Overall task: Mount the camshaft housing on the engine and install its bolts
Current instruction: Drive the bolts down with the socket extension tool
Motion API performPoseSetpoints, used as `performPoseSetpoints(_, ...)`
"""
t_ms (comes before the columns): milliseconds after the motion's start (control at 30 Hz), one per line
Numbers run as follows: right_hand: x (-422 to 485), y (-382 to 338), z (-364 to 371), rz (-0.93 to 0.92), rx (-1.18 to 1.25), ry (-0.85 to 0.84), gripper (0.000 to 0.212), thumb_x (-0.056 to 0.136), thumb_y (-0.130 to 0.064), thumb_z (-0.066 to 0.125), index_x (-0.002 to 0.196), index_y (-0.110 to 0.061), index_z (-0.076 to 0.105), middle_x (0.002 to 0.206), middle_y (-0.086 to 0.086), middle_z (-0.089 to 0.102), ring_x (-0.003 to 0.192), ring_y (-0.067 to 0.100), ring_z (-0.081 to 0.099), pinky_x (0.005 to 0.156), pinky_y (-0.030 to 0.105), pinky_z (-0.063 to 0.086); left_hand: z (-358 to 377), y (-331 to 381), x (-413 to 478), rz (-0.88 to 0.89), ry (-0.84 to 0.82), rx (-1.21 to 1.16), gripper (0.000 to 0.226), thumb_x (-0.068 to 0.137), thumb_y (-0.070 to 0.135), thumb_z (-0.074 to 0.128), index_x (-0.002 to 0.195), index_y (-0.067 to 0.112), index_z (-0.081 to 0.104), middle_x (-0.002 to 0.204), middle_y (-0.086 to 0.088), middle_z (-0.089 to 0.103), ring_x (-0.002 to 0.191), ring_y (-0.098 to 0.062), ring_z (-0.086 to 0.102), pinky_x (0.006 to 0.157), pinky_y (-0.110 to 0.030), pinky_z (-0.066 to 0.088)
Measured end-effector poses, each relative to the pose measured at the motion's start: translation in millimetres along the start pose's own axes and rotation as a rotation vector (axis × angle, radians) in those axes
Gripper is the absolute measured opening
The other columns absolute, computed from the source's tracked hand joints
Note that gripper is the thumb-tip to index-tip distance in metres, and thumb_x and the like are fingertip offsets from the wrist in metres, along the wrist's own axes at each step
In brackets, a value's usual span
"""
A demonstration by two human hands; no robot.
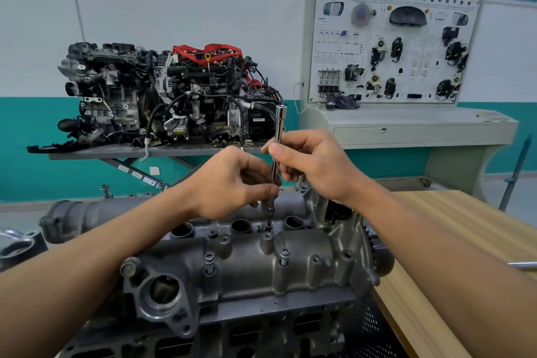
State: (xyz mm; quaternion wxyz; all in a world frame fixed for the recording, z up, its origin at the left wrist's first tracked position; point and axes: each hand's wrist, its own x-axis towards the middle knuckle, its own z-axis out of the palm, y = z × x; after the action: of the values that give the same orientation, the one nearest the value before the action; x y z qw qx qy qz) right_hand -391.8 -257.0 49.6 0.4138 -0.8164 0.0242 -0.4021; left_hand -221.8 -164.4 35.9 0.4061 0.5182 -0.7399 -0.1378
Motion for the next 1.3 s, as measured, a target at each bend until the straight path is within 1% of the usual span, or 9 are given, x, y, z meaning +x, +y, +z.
performPoseSetpoints(133, 1.7, 2.0, 0.8, 0.025, -0.015, 0.005, 0.015, 0.095, -0.009, 0.062, 0.087, 0.001, 0.069, 0.057, 0.002, 0.057, 0.051, 0.011, 0.054, 0.049, 0.018, 0.042, 1.5, 0.3, 0.6, -0.009, -0.004, -0.026, 0.007, 0.091, 0.005, 0.069, 0.095, 0.005, 0.075, 0.083, -0.009, 0.078, 0.08, -0.033, 0.074, 0.069, -0.03, 0.061)
performPoseSetpoints(233, 4.3, 3.7, 2.5, 0.05, -0.033, 0.033, 0.015, 0.092, -0.007, 0.065, 0.08, 0.0, 0.061, 0.054, -0.002, 0.056, 0.046, 0.005, 0.052, 0.047, 0.014, 0.041, 2.3, -0.6, 2.7, 0.002, 0.014, -0.012, 0.008, 0.091, 0.007, 0.069, 0.096, 0.006, 0.075, 0.084, -0.01, 0.078, 0.081, -0.036, 0.073, 0.07, -0.04, 0.062)
performPoseSetpoints(400, 4.4, 2.8, 3.1, 0.052, -0.09, 0.1, 0.028, 0.083, -0.015, 0.077, 0.07, -0.013, 0.052, 0.062, 0.013, 0.053, 0.052, 0.017, 0.048, 0.048, 0.026, 0.041, 0.4, 2.6, 2.8, 0.026, 0.059, -0.042, 0.023, 0.076, 0.029, 0.083, 0.09, 0.011, 0.077, 0.08, -0.01, 0.077, 0.067, -0.02, 0.07, 0.068, -0.039, 0.06)
performPoseSetpoints(633, 1.0, -2.2, 2.5, 0.043, 0.052, 0.021, 0.008, 0.095, -0.008, 0.06, 0.091, -0.006, 0.066, 0.056, -0.005, 0.054, 0.047, 0.011, 0.047, 0.047, 0.019, 0.041, 3.4, 1.5, 2.7, 0.019, 0.025, -0.022, 0.011, 0.09, 0.007, 0.07, 0.096, -0.001, 0.073, 0.084, -0.014, 0.077, 0.081, -0.038, 0.072, 0.071, -0.04, 0.062)
performPoseSetpoints(733, 0.8, -2.5, 1.8, 0.035, 0.032, 0.017, 0.017, 0.098, -0.005, 0.056, 0.088, -0.004, 0.069, 0.053, 0.0, 0.048, 0.047, 0.009, 0.045, 0.048, 0.018, 0.04, 4.2, 1.9, 2.8, 0.001, 0.016, -0.025, 0.008, 0.092, 0.003, 0.067, 0.096, 0.0, 0.073, 0.086, -0.013, 0.078, 0.081, -0.033, 0.073, 0.069, -0.033, 0.061)
performPoseSetpoints(900, 3.3, -1.1, 4.5, 0.016, -0.037, 0.075, 0.024, 0.083, -0.015, 0.075, 0.067, -0.009, 0.059, 0.056, 0.0, 0.052, 0.048, 0.006, 0.044, 0.048, 0.017, 0.038, 1.5, 6.4, 2.7, 0.039, 0.087, 0.011, 0.029, 0.076, 0.034, 0.081, 0.086, 0.008, 0.077, 0.077, -0.01, 0.077, 0.068, -0.022, 0.07, 0.071, -0.042, 0.058)
performPoseSetpoints(1000, 3.8, -0.4, 4.9, 0.011, -0.043, 0.092, 0.032, 0.071, -0.031, 0.077, 0.068, -0.007, 0.056, 0.061, 0.005, 0.052, 0.048, 0.007, 0.043, 0.048, 0.019, 0.038, 0.0, 6.5, 2.5, 0.046, 0.083, 0.006, 0.021, 0.077, 0.024, 0.082, 0.084, 0.004, 0.076, 0.075, -0.007, 0.077, 0.066, -0.016, 0.069, 0.066, -0.032, 0.059)
performPoseSetpoints(1100, 3.6, 0.1, 3.4, 0.012, 0.019, 0.058, 0.048, 0.079, -0.032, 0.074, 0.083, 0.013, 0.057, 0.06, 0.01, 0.05, 0.045, 0.01, 0.042, 0.044, 0.02, 0.035, 1.6, 5.6, 2.3, 0.04, 0.042, 0.048, 0.012, 0.087, 0.013, 0.075, 0.09, 0.001, 0.074, 0.077, -0.015, 0.074, 0.064, -0.017, 0.064, 0.067, -0.043, 0.058)
performPoseSetpoints(1300, 0.7, 0.2, 0.3, 0.015, 0.032, 0.027, 0.011, 0.095, -0.005, 0.06, 0.092, -0.006, 0.07, 0.057, 0.007, 0.051, 0.045, 0.011, 0.044, 0.046, 0.019, 0.038, 2.5, 4.2, 2.4, -0.015, 0.021, 0.02, 0.014, 0.091, 0.011, 0.065, 0.1, 0.004, 0.074, 0.09, -0.011, 0.078, 0.081, -0.026, 0.073, 0.072, -0.041, 0.061)
